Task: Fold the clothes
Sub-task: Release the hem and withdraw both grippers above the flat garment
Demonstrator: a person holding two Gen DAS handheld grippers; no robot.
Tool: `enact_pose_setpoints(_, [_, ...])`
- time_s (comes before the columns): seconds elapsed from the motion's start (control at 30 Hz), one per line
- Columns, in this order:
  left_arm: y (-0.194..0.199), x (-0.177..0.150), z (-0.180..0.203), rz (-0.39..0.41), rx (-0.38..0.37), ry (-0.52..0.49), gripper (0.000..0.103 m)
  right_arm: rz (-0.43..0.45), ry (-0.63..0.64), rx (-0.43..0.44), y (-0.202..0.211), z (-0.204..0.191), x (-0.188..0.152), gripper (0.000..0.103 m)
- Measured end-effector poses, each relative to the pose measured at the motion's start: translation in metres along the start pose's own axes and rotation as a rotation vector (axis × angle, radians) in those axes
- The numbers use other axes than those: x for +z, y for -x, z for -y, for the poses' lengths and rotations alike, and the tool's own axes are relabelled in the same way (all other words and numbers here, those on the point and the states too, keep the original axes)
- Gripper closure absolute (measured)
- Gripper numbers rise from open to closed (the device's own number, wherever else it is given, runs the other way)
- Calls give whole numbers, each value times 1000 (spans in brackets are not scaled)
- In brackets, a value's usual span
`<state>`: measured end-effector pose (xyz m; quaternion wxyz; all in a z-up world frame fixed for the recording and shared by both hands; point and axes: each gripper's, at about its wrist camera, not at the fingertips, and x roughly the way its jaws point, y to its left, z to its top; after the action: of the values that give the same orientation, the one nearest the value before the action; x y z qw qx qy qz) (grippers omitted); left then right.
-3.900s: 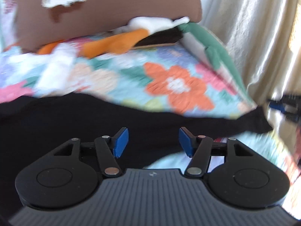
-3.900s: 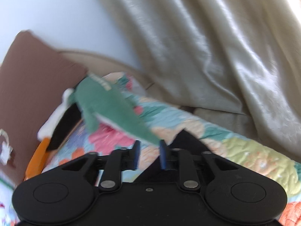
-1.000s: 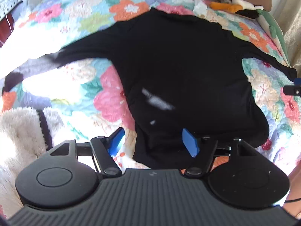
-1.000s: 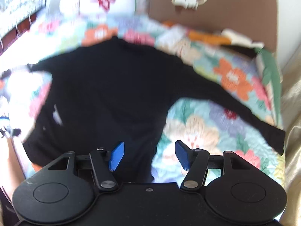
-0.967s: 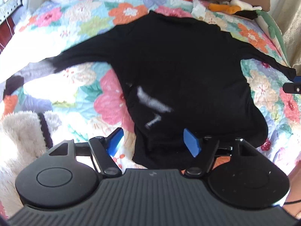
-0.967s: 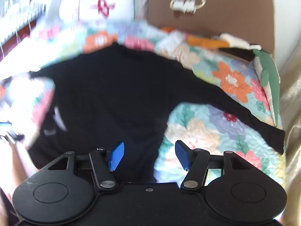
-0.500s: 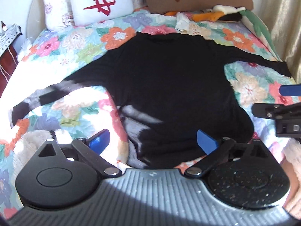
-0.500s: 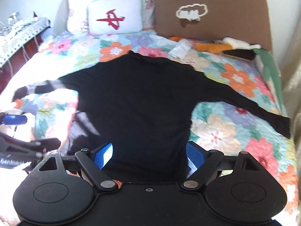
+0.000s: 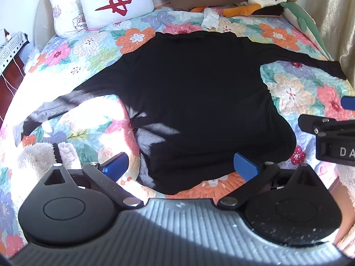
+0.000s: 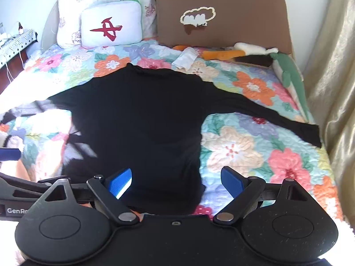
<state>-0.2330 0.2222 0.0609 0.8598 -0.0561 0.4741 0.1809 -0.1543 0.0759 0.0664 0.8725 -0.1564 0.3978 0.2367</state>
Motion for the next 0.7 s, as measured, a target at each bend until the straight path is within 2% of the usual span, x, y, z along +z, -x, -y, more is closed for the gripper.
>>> enact_pose_setpoints(0.2, [2,-2,12,-9,-15,-17,0,1,-81,49,1,5,0,13])
enact_pose_setpoints(0.7, [3,4,17,5,-23,10,0,9,-61,17,-8,2,3,13])
